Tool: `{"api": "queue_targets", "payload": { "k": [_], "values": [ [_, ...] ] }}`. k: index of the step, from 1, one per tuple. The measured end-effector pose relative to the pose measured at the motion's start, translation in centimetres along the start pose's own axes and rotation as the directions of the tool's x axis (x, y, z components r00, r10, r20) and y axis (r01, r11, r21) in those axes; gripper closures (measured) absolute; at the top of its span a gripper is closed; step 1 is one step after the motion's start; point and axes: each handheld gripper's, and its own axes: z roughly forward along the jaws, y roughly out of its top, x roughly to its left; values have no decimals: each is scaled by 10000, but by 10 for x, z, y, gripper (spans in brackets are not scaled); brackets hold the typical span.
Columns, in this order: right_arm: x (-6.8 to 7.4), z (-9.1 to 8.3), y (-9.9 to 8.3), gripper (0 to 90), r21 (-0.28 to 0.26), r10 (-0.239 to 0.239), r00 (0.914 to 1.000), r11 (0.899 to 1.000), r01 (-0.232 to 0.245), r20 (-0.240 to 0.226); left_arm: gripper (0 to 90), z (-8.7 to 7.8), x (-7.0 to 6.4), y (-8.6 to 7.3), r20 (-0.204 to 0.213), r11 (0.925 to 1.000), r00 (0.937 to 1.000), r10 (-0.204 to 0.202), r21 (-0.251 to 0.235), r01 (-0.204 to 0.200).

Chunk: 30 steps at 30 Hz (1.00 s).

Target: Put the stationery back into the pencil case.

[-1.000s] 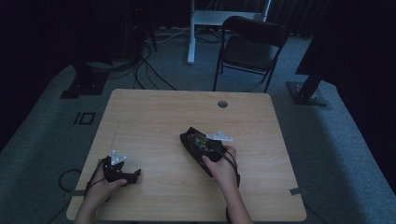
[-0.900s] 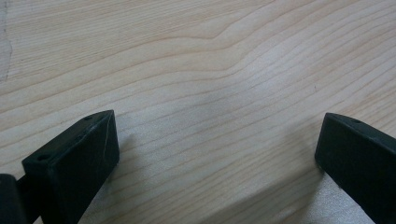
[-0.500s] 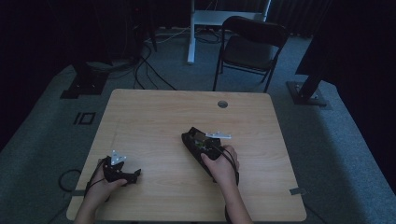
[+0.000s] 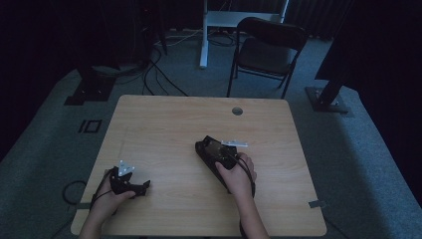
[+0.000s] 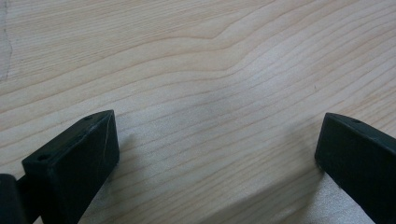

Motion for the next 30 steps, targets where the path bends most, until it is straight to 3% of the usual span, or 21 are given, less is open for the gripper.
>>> {"api": "queue_targets", "payload": {
  "k": [7,12,16,18,24,28,30],
  "values": [
    [1,-1,1,368,-165,-257,9997,9995,257,-5,1,0,0,0,0,10000,10000,2,0,-2],
    [2,-4,2,321,-362,-85,9997,9993,77,-227,1,0,0,0,0,10000,10000,4,2,-4],
    [1,-9,4,300,-888,258,9990,9956,-289,-355,1,0,0,0,-1,10000,10000,1,2,-1],
    [0,-11,5,300,-975,497,9977,9938,-540,-465,1,0,0,0,-2,10000,10000,8,9,-8],
    [2,-19,5,312,-1038,634,9947,9920,-716,-809,1,0,0,0,-2,10000,10000,9,7,-9],
    [3,-24,3,321,-1144,287,9960,9927,-384,-848,1,0,0,0,-1,10000,10000,0,3,0],
    [3,-27,2,317,-1279,-302,9959,9916,191,-851,1,0,0,0,-1,10000,10000,1,2,-1]
  ]
}}
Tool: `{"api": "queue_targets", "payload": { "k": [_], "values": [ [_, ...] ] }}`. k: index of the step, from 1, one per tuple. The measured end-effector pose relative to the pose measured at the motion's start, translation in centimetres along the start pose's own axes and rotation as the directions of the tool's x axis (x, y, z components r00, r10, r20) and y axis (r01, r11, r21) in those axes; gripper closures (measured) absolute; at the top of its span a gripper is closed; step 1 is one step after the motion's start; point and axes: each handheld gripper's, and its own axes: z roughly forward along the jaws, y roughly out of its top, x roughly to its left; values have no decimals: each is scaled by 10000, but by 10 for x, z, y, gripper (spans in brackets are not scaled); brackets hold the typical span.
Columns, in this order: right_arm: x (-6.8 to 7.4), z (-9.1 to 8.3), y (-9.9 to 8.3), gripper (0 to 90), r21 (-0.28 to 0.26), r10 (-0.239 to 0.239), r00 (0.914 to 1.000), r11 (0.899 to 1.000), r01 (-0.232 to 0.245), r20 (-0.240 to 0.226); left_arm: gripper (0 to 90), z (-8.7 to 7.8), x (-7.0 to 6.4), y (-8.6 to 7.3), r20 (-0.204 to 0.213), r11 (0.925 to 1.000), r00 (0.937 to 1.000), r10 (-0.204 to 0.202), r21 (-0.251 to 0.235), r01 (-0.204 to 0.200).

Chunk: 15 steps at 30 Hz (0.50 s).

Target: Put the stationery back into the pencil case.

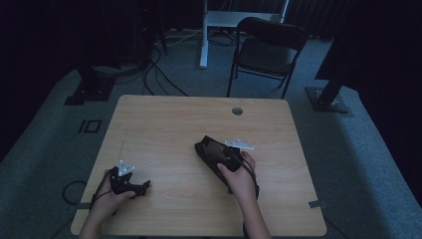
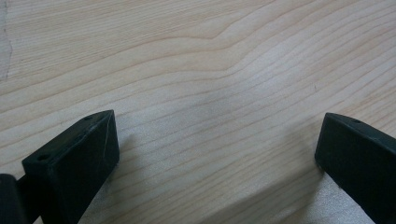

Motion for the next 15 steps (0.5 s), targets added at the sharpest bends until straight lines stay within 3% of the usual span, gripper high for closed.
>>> {"api": "queue_targets", "payload": {
  "k": [4,7,15],
  "values": [
    [-1,-6,0,287,-22,-822,9962,9966,822,-290,1,0,0,0,0,10000,10000,-1,-2,1],
    [1,-10,-1,272,9,-918,9933,9957,921,-697,1,0,0,0,0,10000,10000,4,4,-4],
    [3,-20,0,276,-19,-1246,9866,9921,1251,-1050,1,0,0,0,-1,10000,10000,-6,-5,6]
  ]
}}
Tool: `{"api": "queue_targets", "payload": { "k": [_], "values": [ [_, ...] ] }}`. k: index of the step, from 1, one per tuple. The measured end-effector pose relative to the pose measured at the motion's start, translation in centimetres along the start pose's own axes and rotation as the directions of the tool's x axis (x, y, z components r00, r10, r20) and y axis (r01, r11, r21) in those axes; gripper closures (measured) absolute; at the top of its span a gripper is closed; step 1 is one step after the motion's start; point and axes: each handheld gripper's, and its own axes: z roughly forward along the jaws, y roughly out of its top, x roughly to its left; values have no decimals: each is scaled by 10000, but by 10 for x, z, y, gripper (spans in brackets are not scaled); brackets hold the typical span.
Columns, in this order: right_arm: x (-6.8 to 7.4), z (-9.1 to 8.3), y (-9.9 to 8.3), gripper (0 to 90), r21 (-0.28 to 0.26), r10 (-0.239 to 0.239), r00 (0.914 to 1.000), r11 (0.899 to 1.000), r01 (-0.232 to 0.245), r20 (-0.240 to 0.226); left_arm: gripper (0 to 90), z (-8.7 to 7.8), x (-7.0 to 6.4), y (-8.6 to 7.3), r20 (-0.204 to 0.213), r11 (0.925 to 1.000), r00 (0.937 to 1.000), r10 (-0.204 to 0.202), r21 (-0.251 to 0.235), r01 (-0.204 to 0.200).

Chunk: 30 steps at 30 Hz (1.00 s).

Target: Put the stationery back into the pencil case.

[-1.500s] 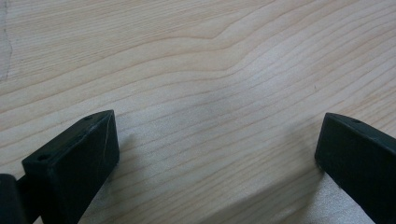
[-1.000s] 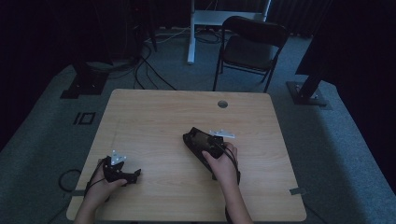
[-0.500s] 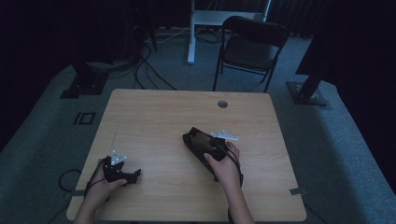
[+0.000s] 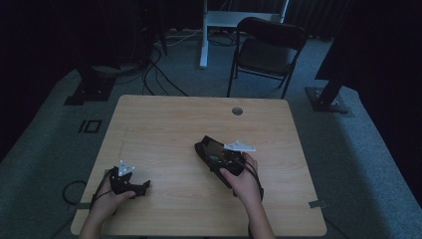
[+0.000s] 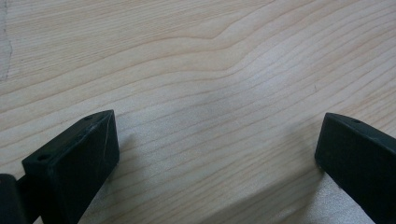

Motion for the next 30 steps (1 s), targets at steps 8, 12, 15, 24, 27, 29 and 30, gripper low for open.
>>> {"api": "queue_targets", "payload": {
  "k": [8,12,15,24,27,29,30],
  "values": [
    [2,-15,3,275,-312,-439,9983,9986,427,-393,2,0,0,0,0,10000,10000,-13,-12,13],
    [-1,-22,3,274,-323,-844,9962,9960,836,-227,1,0,0,0,-4,10000,10000,-10,-11,10],
    [-4,-27,2,267,-403,-1102,9939,9931,1098,-78,1,0,0,0,0,10000,10000,-4,-1,4],
    [-18,-41,2,254,-633,-1409,9892,9877,1432,398,1,0,0,0,0,10000,10000,3,4,-3],
    [-23,-44,0,254,-595,-1617,9854,9845,1648,541,1,0,0,0,1,10000,10000,6,3,-6],
    [-25,-46,-2,254,-613,-1639,9846,9839,1676,612,1,0,0,0,0,10000,10000,5,2,-5],
    [-27,-48,-3,253,-610,-1629,9846,9841,1668,638,1,0,0,0,0,10000,10000,7,2,-7]
  ]
}}
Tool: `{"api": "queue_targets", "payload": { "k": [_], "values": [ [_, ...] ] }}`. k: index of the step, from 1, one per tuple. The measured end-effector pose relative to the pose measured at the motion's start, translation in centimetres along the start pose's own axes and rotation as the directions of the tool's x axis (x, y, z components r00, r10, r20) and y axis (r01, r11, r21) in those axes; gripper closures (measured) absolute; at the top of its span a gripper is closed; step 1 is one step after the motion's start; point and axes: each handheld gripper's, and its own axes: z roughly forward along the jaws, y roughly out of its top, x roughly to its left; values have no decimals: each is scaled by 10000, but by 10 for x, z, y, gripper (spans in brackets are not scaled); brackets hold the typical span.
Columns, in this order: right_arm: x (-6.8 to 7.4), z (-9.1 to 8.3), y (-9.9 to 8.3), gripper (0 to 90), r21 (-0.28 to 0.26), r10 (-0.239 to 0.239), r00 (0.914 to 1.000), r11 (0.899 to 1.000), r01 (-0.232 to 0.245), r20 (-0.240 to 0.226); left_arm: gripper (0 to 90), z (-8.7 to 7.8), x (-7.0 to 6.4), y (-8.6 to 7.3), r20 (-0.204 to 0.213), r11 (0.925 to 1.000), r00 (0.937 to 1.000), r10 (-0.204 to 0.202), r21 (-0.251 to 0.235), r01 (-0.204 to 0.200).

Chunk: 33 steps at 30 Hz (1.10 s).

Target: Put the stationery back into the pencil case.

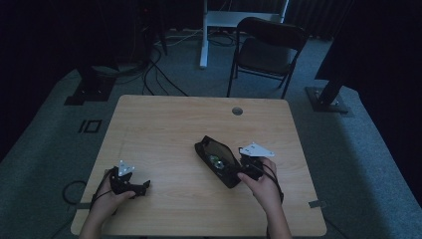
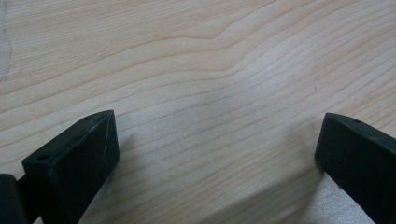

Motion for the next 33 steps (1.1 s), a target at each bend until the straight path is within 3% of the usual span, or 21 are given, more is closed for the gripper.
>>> {"api": "queue_targets", "payload": {
  "k": [5,16,25,33],
  "values": [
    [-8,-9,-4,211,-55,107,9998,9999,-106,187,1,0,0,0,1,10000,10000,1,4,-1],
    [-31,-31,-17,213,-181,217,9959,9996,-202,883,2,0,0,0,0,10000,10000,5,7,-5],
    [-58,-46,-41,213,-101,600,9873,9982,-591,1469,1,0,0,0,-1,10000,10000,9,8,-9],
    [-75,-53,-62,207,-70,840,9833,9964,-840,1613,1,0,0,0,-1,10000,10000,19,16,-19]
  ]
}}
